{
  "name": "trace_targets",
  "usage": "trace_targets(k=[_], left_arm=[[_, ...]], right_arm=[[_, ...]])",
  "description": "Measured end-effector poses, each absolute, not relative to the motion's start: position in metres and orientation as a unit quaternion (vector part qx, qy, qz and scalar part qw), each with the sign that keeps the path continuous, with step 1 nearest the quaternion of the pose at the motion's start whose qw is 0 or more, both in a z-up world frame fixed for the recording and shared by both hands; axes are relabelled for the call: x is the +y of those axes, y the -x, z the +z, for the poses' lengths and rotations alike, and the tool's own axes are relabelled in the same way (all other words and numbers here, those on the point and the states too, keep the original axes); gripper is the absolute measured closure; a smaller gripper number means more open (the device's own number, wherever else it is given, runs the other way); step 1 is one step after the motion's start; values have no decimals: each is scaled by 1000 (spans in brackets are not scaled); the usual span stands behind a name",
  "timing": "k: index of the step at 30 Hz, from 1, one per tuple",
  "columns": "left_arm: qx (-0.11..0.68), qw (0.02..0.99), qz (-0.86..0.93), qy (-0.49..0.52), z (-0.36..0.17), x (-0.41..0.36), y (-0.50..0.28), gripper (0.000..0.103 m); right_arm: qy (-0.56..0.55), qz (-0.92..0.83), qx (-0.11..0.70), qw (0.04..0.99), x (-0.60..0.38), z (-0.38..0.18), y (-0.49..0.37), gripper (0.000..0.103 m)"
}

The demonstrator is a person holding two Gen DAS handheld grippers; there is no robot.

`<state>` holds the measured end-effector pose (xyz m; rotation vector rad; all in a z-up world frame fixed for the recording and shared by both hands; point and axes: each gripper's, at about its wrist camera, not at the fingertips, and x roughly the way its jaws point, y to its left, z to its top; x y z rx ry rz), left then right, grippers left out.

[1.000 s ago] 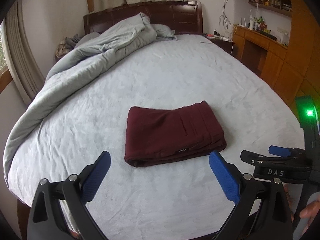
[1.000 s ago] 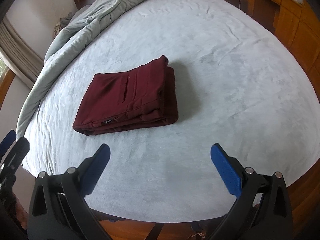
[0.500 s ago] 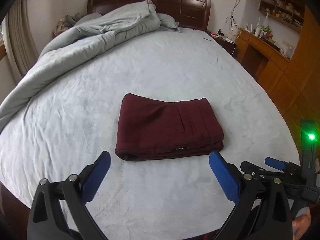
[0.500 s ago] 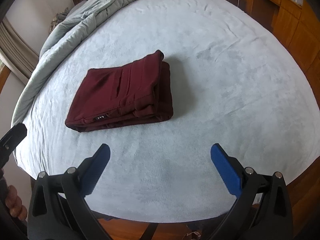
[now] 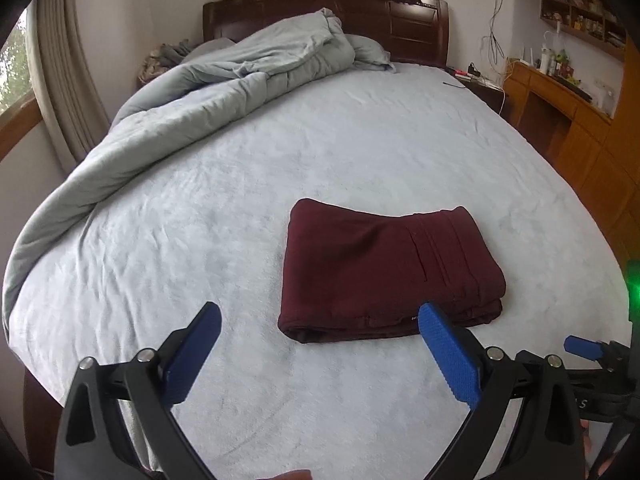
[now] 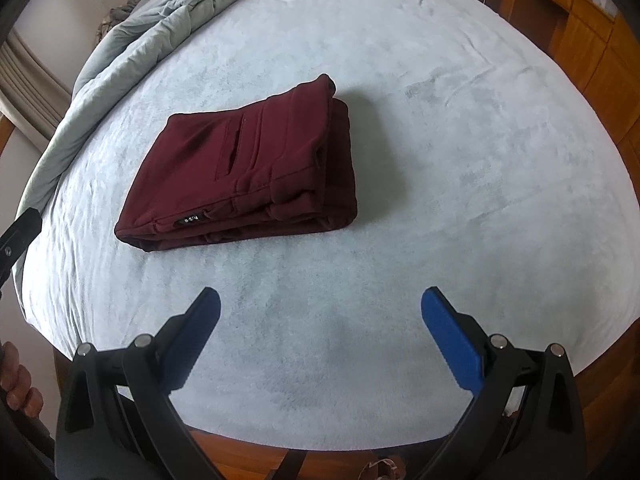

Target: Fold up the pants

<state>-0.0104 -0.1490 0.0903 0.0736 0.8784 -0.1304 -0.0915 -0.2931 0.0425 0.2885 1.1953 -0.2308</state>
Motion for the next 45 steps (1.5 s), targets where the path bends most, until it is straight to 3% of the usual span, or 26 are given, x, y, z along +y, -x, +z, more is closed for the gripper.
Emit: trace_targets(k=[33,45], left_arm=[[446,890,-92,-15,80,-141,12,4],[424,901,-78,-49,83,-150,17,4]], right_arm=[[-127,-107,561,811,-289,42,89,3],[-127,-108,562,810,-289,40,88,3]])
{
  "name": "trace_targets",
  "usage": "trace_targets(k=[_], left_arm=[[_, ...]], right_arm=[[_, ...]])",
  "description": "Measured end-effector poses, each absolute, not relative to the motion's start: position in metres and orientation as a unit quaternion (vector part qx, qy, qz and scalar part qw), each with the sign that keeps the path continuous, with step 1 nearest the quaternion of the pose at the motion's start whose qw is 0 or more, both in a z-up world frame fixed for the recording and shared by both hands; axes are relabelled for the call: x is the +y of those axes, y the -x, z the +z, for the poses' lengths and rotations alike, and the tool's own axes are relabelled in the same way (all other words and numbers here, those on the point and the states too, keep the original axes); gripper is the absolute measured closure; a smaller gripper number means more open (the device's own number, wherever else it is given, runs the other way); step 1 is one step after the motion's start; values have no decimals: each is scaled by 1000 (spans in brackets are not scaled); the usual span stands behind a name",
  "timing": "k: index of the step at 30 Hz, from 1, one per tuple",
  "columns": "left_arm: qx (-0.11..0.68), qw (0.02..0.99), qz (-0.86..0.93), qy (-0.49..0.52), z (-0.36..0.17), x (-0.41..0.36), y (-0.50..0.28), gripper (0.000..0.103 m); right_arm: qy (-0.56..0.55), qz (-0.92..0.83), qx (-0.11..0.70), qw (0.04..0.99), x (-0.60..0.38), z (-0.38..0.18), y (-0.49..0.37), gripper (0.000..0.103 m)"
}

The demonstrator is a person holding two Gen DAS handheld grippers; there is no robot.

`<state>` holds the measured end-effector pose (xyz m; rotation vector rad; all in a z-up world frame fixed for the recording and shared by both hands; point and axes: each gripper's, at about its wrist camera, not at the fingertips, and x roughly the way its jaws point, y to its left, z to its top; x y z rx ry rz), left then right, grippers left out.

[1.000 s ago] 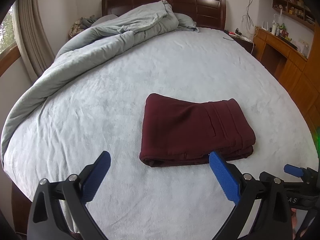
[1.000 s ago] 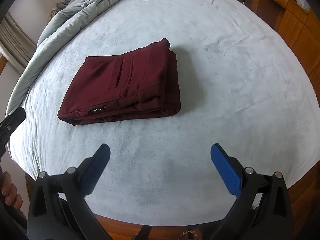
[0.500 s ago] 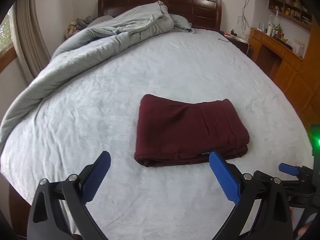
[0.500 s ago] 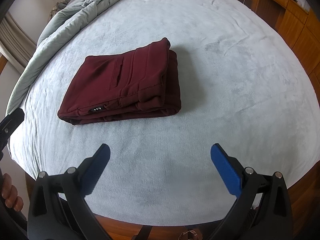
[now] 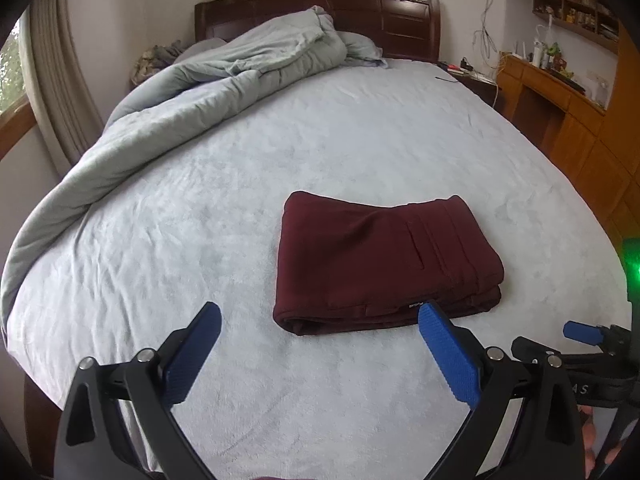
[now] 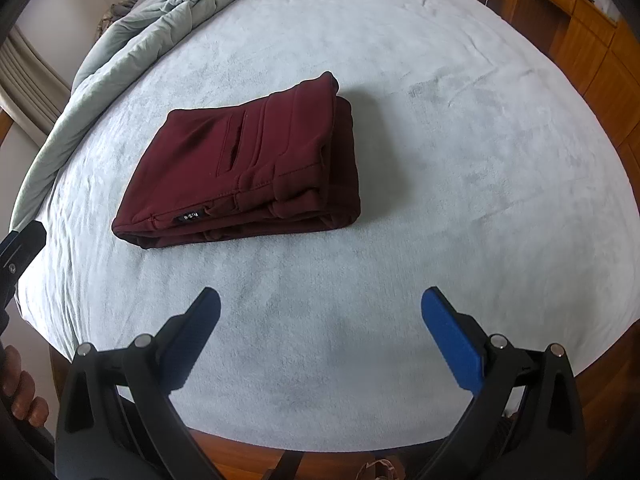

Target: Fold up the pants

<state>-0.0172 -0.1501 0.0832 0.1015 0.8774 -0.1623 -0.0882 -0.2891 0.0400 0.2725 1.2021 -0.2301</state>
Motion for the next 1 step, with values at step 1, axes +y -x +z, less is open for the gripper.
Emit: trace_targets(k=[1], left_arm=[[424,901,-78,-48,83,-150,17,4]], right_arm=[[-127,-108,563,810,-289,40,88,3]])
